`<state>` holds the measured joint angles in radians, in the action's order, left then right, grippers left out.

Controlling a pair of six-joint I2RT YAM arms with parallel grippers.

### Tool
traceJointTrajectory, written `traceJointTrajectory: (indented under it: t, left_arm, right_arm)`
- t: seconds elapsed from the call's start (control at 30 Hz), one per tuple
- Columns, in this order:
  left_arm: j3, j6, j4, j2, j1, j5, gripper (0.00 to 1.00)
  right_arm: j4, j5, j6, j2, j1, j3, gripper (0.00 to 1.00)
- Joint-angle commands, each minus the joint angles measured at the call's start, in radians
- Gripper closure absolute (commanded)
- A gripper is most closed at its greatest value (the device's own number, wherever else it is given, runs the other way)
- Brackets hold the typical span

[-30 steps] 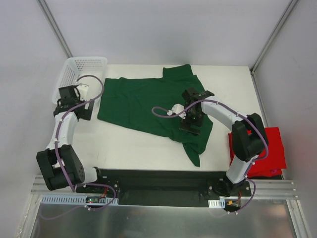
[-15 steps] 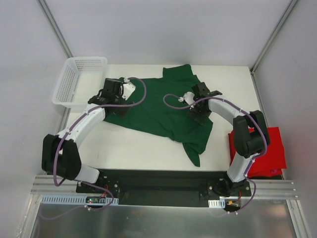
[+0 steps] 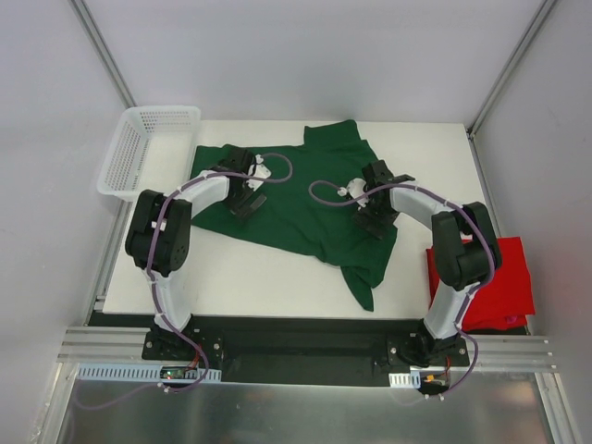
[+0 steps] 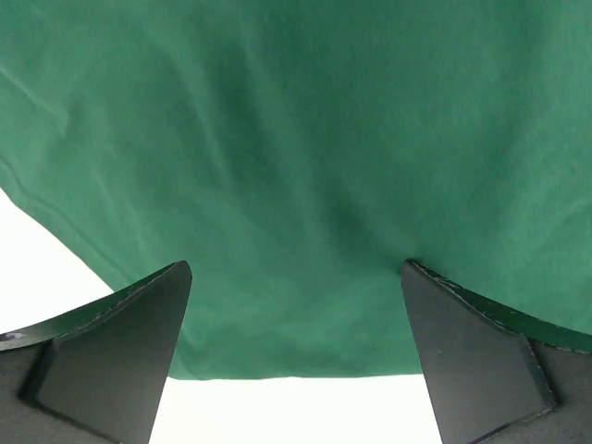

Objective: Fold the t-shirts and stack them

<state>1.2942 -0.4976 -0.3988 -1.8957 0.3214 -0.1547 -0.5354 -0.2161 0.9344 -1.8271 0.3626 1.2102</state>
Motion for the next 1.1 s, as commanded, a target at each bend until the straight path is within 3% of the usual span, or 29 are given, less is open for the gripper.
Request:
traceJointTrajectory:
  t: [0.0, 0.2, 0.53, 0.83, 1.07]
  left_arm:
    - [0.028, -0.005, -0.002, -0.028, 0.007, 0.000, 0.02]
    - [-0.082, -0.006, 0.006, 0.003, 0.007, 0.000, 0.02]
    - [-0.295, -0.012, 0.015, 0.210, 0.007, -0.014, 0.01]
    - [-0.397, -0.021, 0.015, 0.333, 0.007, -0.046, 0.01]
    - [-0.397, -0.016, 0.015, 0.385, 0.007, -0.074, 0.00]
  right_arm:
    - [0.000, 0.018, -0.014, -0.001, -0.001, -0.001, 0.04]
    - [0.011, -0.020, -0.005, -0.043, -0.001, 0.028, 0.04]
    - [0.072, -0.129, 0.050, -0.118, -0.001, 0.061, 0.04]
    - [0.094, -0.223, 0.139, -0.173, -0.004, 0.065, 0.04]
    - [-0.013, -0.198, 0.149, -0.052, -0.033, 0.061, 0.04]
